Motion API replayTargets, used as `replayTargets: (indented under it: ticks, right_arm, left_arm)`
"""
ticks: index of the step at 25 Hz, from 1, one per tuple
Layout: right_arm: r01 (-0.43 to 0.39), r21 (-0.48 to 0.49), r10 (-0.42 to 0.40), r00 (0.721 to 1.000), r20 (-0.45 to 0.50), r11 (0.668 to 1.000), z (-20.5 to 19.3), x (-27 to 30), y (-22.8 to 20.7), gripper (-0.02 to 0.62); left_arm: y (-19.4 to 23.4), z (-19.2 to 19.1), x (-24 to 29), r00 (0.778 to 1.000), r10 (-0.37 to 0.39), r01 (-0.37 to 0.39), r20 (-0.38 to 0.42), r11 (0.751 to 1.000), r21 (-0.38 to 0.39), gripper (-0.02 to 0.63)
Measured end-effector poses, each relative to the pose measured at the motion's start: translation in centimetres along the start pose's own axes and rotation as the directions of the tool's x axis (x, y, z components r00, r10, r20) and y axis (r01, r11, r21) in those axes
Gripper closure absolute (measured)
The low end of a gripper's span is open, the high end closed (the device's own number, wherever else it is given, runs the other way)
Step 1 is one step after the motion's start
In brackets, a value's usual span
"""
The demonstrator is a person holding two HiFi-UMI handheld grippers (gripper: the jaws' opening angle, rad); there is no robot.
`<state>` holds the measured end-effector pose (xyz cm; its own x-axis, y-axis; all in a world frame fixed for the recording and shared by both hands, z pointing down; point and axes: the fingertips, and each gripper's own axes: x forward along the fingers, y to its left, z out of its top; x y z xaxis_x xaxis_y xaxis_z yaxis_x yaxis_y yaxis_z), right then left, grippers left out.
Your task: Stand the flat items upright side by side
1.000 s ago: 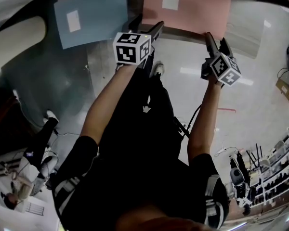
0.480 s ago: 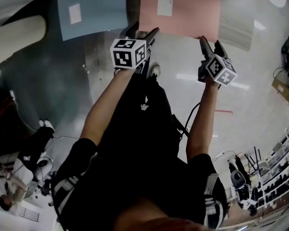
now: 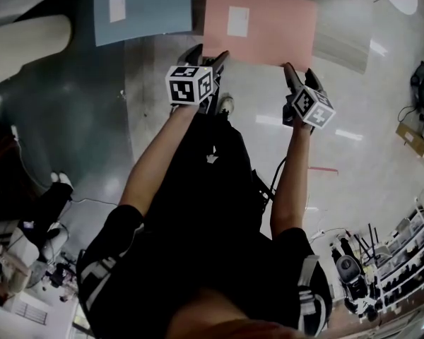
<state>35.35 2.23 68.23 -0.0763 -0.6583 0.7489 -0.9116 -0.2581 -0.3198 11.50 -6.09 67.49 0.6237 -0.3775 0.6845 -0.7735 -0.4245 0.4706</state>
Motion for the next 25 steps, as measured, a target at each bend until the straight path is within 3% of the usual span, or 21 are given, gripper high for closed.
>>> replayTargets:
  ticks: [7, 12, 16, 19, 25]
  right_arm:
    - [0.003, 0.014, -0.003, 1.0, 0.012, 1.0, 0.0, 0.6, -0.1, 0.265]
    - [0.036, -0.002, -0.036, 0.999, 0.039, 0.999, 0.6, -0.7, 0.1, 0.265]
    - [0.032, -0.038, -0.028, 0.995, 0.093, 0.999, 2.3, -3.4, 0.2, 0.265]
    - [0.0, -0.075, 0.01, 0.991, 0.132, 0.997, 2.9, -4.9, 1.3, 0.265]
    - [-0.063, -0.133, 0.086, 0.981, 0.175, 0.989, 2.8, -7.2, 4.1, 0.265]
  left_arm:
    - [0.7, 0.0, 0.3, 0.999, 0.028, -0.028, 0.017, 0.999, 0.029, 0.281]
    - [1.5, 0.2, -1.6, 0.996, 0.064, -0.064, 0.057, 0.998, 0.001, 0.287]
    - [0.2, 1.9, -5.7, 0.98, 0.1, -0.104, 0.172, 0.995, 0.012, 0.438]
    - [-2.4, 2.6, -9.3, 0.967, 0.054, -0.072, 0.248, 0.995, 0.064, 0.548]
    - [-8.6, 1.6, -15.1, 0.96, -0.074, 0.024, 0.271, 0.983, 0.184, 0.584]
